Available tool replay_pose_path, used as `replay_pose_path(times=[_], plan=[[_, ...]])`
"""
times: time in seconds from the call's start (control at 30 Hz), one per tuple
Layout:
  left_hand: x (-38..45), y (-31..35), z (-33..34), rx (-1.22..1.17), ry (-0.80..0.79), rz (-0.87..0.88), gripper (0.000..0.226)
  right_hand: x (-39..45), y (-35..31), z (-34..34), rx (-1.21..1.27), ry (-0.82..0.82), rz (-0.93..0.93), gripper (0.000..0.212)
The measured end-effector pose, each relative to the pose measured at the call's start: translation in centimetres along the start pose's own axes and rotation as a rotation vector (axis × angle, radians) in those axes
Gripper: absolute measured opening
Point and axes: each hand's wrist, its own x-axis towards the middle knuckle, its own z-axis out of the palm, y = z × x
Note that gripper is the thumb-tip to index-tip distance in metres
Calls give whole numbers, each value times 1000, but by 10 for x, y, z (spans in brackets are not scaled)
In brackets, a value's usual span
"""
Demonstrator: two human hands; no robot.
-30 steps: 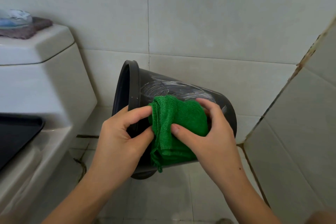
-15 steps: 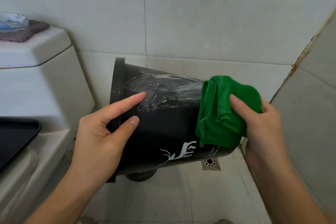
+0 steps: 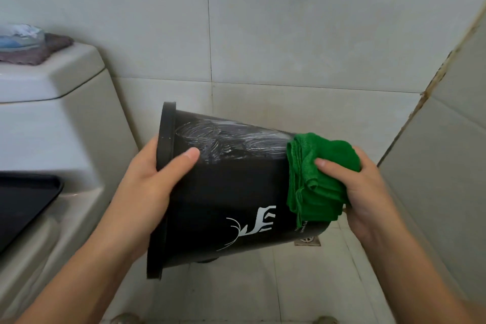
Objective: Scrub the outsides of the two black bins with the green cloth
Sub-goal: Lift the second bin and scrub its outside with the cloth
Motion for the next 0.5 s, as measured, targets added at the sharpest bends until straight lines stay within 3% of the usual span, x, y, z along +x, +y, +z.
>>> replay_pose_path(times=[0.23, 0.37, 0.5], plan=[[10, 8, -16, -111, -127, -301, 48, 0, 23, 7, -19, 3, 47, 33], [8, 9, -13, -215, -124, -410, 22, 1, 29, 8, -17, 22, -18, 32], [4, 4, -11, -259, -172, -480, 39, 3, 30, 4, -21, 41, -50, 29]])
